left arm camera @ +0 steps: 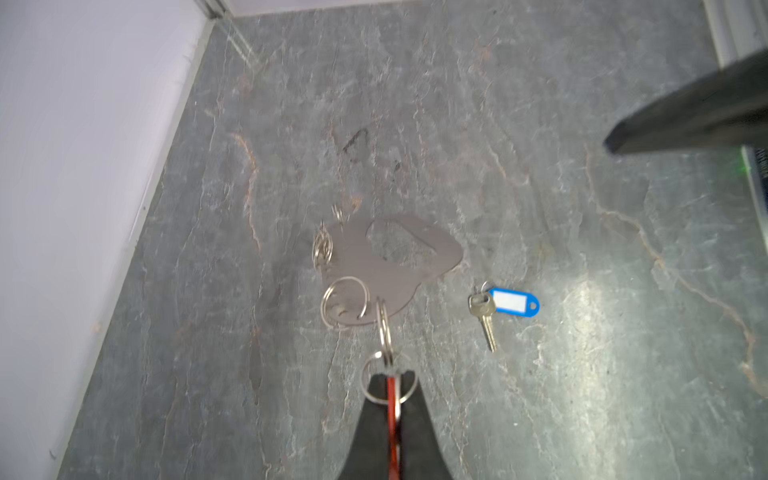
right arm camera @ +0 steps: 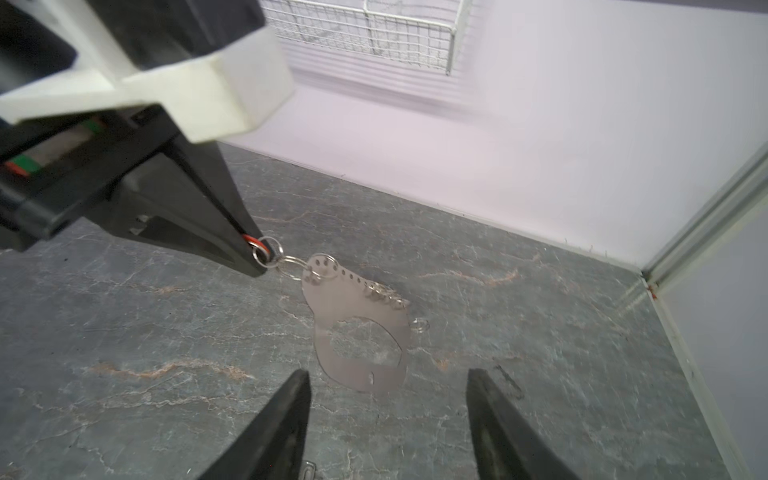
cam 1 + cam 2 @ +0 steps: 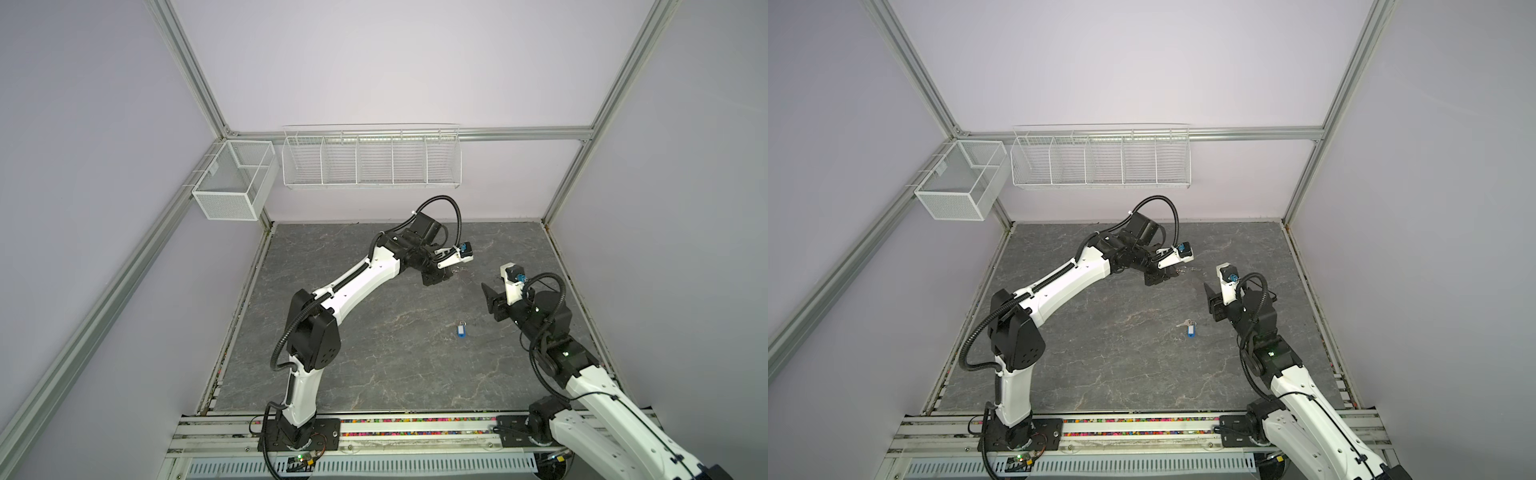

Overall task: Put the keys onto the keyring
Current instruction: 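Lower the steel plate with the left gripper while the right gripper opens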

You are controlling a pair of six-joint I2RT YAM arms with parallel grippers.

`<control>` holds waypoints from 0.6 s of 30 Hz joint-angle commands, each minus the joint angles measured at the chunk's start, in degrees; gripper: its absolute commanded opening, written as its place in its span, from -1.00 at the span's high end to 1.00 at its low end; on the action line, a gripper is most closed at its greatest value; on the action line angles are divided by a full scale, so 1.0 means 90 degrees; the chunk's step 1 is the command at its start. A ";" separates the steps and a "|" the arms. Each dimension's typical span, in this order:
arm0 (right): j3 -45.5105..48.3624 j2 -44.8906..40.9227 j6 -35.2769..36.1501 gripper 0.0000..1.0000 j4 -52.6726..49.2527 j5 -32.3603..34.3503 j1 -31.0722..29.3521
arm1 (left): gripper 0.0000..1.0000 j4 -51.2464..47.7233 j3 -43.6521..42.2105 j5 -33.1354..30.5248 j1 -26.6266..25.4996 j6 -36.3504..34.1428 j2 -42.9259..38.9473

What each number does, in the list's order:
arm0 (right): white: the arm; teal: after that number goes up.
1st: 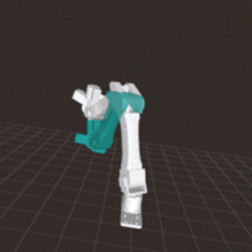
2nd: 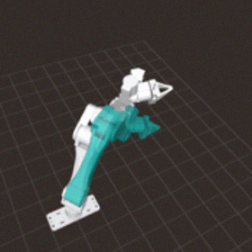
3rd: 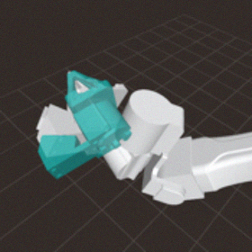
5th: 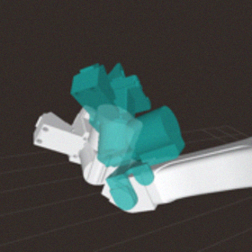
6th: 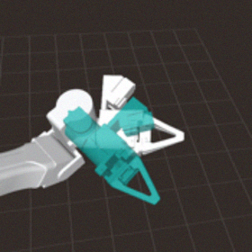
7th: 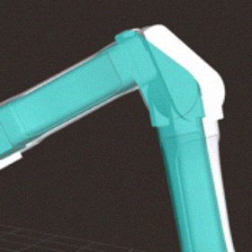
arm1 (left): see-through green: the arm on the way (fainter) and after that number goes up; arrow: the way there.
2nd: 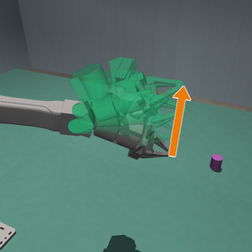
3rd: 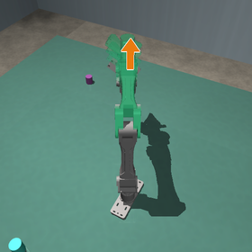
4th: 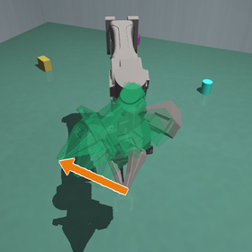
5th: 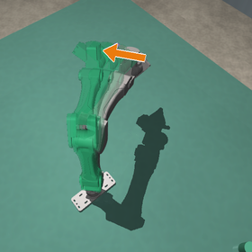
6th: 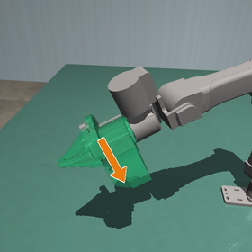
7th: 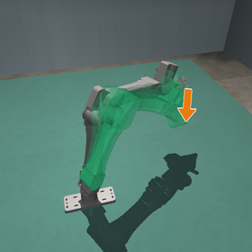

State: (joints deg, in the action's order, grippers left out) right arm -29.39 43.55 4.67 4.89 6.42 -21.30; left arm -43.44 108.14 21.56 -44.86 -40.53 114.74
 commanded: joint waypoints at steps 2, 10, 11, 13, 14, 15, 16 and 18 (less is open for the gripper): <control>0.0256 0.0077 -0.0275 -0.32 0.0000 0.0338 0.0053 | 1.00 0.0241 -0.1048 -0.0275 0.0246 -0.0006 -0.0233; 0.0038 0.1038 -0.0975 -0.38 0.0273 0.0385 0.0076 | 1.00 0.0236 -0.2239 -0.0667 0.0531 -0.0013 -0.0262; 0.0049 0.1094 -0.1019 -0.37 0.0366 0.0321 0.0072 | 1.00 0.0167 -0.2331 -0.0819 0.0531 -0.0046 -0.0296; 0.0226 0.1146 -0.1087 -0.37 0.0789 0.0139 0.0078 | 1.00 0.0045 -0.2566 -0.1140 0.0541 -0.0093 -0.0406; 0.0309 0.1197 -0.1074 -0.40 0.1013 -0.0002 0.0086 | 1.00 -0.0013 -0.2681 -0.1291 0.0550 -0.0115 -0.0455; 0.0334 0.1272 -0.1003 -0.44 0.1135 -0.0182 0.0085 | 1.00 -0.0058 -0.2807 -0.1434 0.0551 -0.0132 -0.0497; 0.0330 0.1363 -0.0950 -0.47 0.1170 -0.0290 0.0089 | 1.00 -0.0106 -0.2909 -0.1536 0.0551 -0.0158 -0.0526; 0.0254 0.1590 -0.0946 -0.48 0.1088 -0.0422 0.0091 | 1.00 -0.0208 -0.3112 -0.1763 0.0561 -0.0190 -0.0543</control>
State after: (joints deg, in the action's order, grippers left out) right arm -27.42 55.88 -2.90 11.05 6.13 -20.71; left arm -42.35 82.04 10.04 -40.01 -40.25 111.87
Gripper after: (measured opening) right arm 0.739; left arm 0.048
